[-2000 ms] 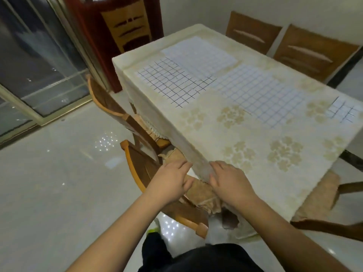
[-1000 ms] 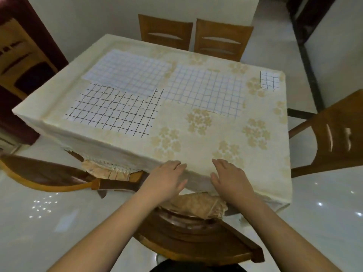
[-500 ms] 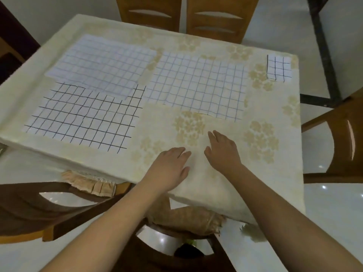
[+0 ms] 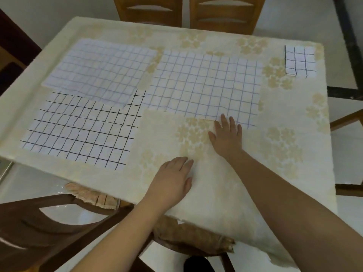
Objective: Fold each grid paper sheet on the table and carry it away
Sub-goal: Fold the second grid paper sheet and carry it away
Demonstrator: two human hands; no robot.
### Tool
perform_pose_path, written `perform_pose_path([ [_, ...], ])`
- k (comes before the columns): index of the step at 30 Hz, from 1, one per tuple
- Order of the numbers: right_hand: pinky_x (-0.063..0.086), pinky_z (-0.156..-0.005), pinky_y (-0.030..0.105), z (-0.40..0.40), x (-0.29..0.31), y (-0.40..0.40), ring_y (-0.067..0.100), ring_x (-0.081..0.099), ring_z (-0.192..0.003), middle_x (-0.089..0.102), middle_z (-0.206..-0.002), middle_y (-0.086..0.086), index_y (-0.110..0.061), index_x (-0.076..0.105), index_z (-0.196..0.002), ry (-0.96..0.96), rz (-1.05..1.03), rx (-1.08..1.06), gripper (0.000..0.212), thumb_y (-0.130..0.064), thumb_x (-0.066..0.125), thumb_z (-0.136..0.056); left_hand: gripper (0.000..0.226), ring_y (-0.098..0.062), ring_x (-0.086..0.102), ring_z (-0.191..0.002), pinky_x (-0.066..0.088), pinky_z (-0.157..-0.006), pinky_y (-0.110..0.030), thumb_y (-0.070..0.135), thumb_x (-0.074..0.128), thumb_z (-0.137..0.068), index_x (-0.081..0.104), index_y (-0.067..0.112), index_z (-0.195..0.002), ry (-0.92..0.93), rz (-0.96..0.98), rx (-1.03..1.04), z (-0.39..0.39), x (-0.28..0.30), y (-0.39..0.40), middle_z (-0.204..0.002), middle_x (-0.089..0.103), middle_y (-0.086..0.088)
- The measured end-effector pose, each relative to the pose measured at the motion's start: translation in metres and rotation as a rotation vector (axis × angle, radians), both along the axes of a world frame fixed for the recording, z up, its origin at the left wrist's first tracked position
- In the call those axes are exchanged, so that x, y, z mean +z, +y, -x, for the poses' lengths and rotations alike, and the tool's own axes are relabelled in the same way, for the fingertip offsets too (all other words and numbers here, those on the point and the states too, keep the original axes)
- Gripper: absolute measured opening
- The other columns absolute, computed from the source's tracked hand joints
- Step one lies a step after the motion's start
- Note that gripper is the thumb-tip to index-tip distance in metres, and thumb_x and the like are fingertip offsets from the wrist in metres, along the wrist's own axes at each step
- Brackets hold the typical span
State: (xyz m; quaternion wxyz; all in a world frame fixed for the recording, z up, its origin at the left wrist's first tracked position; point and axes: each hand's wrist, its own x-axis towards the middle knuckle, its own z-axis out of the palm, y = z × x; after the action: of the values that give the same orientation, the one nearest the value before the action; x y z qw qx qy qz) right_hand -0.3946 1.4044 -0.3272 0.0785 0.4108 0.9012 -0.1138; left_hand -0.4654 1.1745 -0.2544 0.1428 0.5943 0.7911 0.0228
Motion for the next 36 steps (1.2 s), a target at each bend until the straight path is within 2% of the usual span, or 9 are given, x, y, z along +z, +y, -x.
perform_pose_path([
  [4, 0.0, -0.119, 0.048, 0.002, 0.002, 0.002, 0.02, -0.001, -0.149, 0.005, -0.163, -0.003, -0.013, 0.013, -0.154, -0.03, -0.011, 0.021, 0.066, -0.05, 0.018, -0.1, 0.053, -0.025, 0.037, -0.139, 0.031, -0.11, -0.038, 0.032, 0.043, -0.097, 0.038, 0.013, -0.146, -0.014, -0.018, 0.011, 0.0, -0.003, -0.011, -0.15, 0.04, -0.009],
  [9, 0.004, -0.119, 0.047, -0.028, 0.002, -0.03, 0.02, 0.005, -0.149, 0.012, -0.161, 0.0, -0.01, 0.016, -0.153, -0.003, -0.063, 0.045, 0.067, -0.05, 0.022, -0.099, 0.052, -0.026, 0.043, -0.135, 0.035, -0.109, -0.04, 0.03, 0.049, -0.094, 0.044, 0.012, -0.143, -0.022, -0.057, 0.027, 0.002, -0.006, -0.032, -0.147, 0.046, -0.009],
  [13, -0.001, -0.119, 0.044, -0.071, -0.001, -0.073, 0.018, 0.0, -0.149, 0.004, -0.163, -0.002, -0.011, 0.015, -0.153, -0.03, -0.019, 0.053, 0.067, -0.051, 0.021, -0.1, 0.055, -0.02, 0.029, -0.143, 0.025, -0.115, -0.036, 0.034, 0.038, -0.097, 0.031, 0.018, -0.15, -0.044, 0.014, -0.018, -0.002, -0.015, -0.056, -0.155, 0.033, -0.004],
  [18, 0.006, -0.119, 0.042, -0.127, 0.003, -0.143, 0.018, 0.007, -0.149, 0.012, -0.162, -0.003, -0.014, 0.022, -0.153, -0.028, 0.026, 0.073, 0.066, -0.052, 0.026, -0.099, 0.057, -0.017, 0.02, -0.146, 0.019, -0.117, -0.035, 0.037, 0.032, -0.099, 0.019, 0.023, -0.153, -0.067, 0.041, -0.103, -0.011, -0.025, -0.085, -0.159, 0.023, 0.0],
  [26, 0.004, -0.119, 0.037, -0.168, 0.031, -0.25, 0.014, 0.007, -0.149, 0.013, -0.162, -0.005, -0.019, 0.022, -0.153, -0.073, 0.048, 0.081, 0.06, -0.05, 0.025, -0.101, 0.054, -0.02, 0.025, -0.144, 0.02, -0.116, -0.037, 0.036, 0.035, -0.1, 0.027, 0.019, -0.151, -0.064, -0.026, -0.244, -0.009, -0.016, -0.126, -0.157, 0.029, -0.003],
  [29, 0.006, -0.119, 0.036, -0.176, 0.048, -0.274, 0.013, 0.016, -0.147, 0.022, -0.159, -0.004, -0.018, 0.03, -0.15, 0.022, 0.045, 0.041, 0.056, -0.045, 0.032, -0.102, 0.059, -0.023, 0.03, -0.142, 0.025, -0.114, -0.039, 0.031, 0.048, -0.096, 0.029, 0.017, -0.15, -0.048, -0.041, -0.267, 0.008, -0.013, -0.134, -0.155, 0.032, -0.006],
  [32, 0.019, -0.117, 0.04, -0.178, 0.061, -0.288, 0.018, 0.032, -0.142, 0.037, -0.153, 0.0, -0.013, 0.043, -0.144, 0.105, -0.004, 0.028, 0.051, -0.036, 0.047, -0.099, 0.073, -0.025, 0.026, -0.145, 0.024, -0.115, -0.041, 0.027, 0.06, -0.089, 0.024, 0.016, -0.152, -0.006, -0.021, -0.28, 0.025, -0.014, -0.14, -0.157, 0.027, -0.007],
  [34, 0.029, -0.112, 0.044, -0.179, 0.066, -0.293, 0.023, 0.044, -0.135, 0.048, -0.145, 0.005, -0.009, 0.052, -0.137, 0.156, -0.041, 0.033, 0.047, -0.027, 0.059, -0.094, 0.077, -0.023, 0.018, -0.147, 0.021, -0.117, -0.041, 0.027, 0.058, -0.089, 0.017, 0.017, -0.154, 0.025, 0.014, -0.287, 0.029, -0.019, -0.142, -0.16, 0.019, -0.005],
  [36, 0.031, -0.111, 0.043, -0.18, 0.067, -0.295, 0.023, 0.047, -0.133, 0.051, -0.143, 0.006, -0.009, 0.055, -0.134, 0.154, -0.06, 0.051, 0.045, -0.023, 0.063, -0.092, 0.076, -0.022, 0.013, -0.149, 0.018, -0.118, -0.041, 0.027, 0.053, -0.092, 0.012, 0.019, -0.154, 0.057, 0.049, -0.288, 0.027, -0.026, -0.143, -0.162, 0.015, -0.004],
])
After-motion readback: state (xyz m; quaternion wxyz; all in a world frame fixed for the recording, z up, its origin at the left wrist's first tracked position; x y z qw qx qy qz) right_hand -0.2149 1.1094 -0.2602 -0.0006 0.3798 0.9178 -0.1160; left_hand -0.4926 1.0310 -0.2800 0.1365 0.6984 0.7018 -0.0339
